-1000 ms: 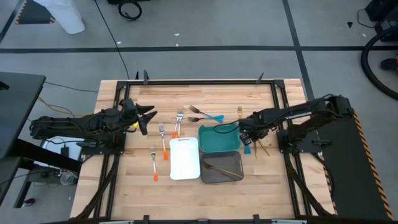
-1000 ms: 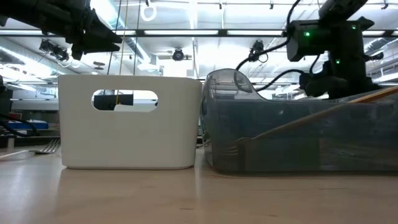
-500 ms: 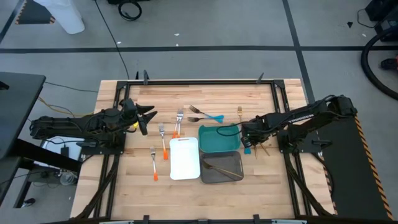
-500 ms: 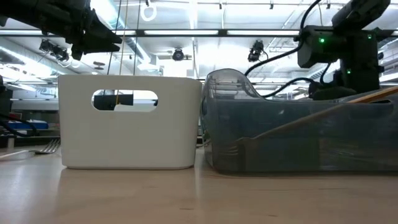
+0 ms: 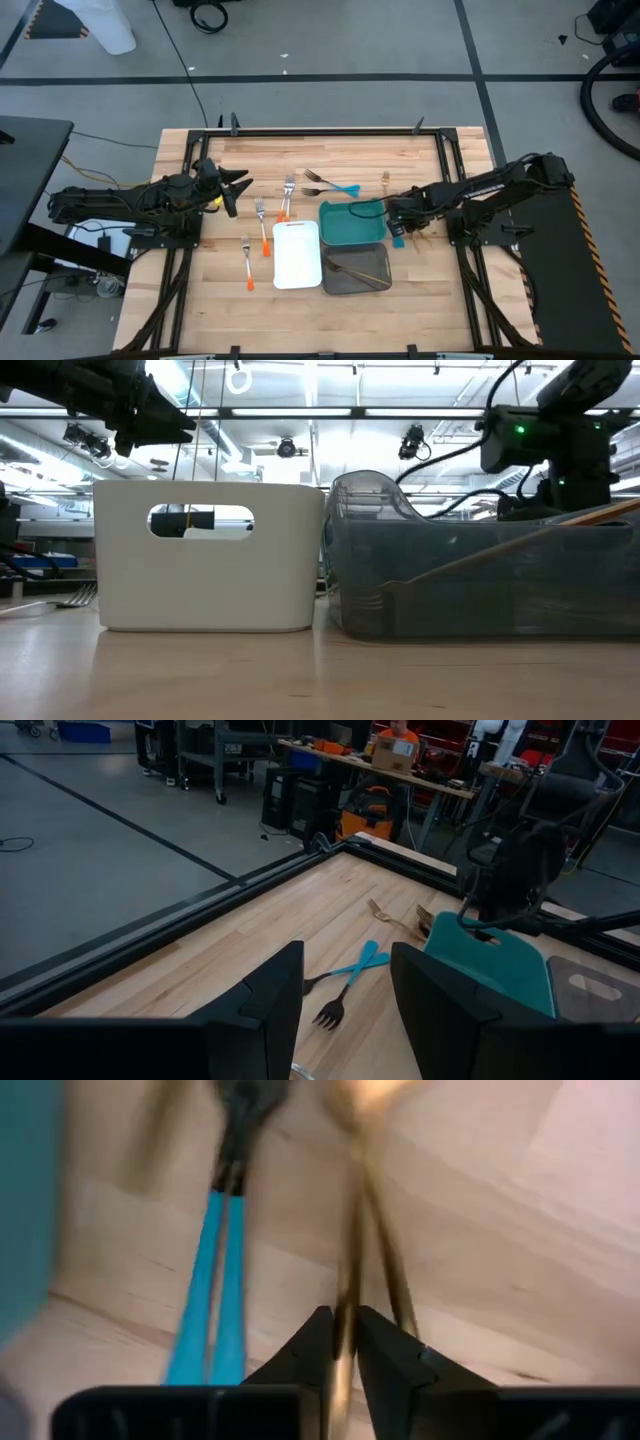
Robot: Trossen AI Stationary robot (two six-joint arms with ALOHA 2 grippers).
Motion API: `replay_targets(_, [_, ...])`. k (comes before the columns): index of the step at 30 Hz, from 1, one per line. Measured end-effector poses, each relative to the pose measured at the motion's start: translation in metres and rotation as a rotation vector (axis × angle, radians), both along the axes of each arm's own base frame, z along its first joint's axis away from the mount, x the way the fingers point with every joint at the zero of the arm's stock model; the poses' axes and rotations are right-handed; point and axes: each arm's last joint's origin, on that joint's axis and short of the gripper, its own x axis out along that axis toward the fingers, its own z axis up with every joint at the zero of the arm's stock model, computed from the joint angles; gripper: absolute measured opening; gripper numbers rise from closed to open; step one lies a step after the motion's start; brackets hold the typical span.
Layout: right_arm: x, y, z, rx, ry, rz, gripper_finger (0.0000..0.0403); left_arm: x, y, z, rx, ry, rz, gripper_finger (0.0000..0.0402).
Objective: Sort silverware by color (type)
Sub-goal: Put the gold fork into the black bin
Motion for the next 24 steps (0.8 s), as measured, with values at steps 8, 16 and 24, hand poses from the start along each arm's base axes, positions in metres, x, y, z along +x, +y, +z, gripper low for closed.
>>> replay_targets(8, [0.012, -0.002, 0.027, -0.057, 0.012, 0.034, 0.0036, 0.000, 0.000, 0.000, 0.000, 0.000, 0.000, 0.0160])
replay_targets(16, [0.026, -0.001, 0.080, -0.154, 0.016, 0.072, 0.0037, 0.000, 0.000, 0.000, 0.000, 0.000, 0.000, 0.0160])
replay_targets(24, [0.056, 0.020, 0.119, -0.067, -0.272, 0.244, 0.0038, 0.000, 0.000, 0.000, 0.000, 0.000, 0.000, 0.0160])
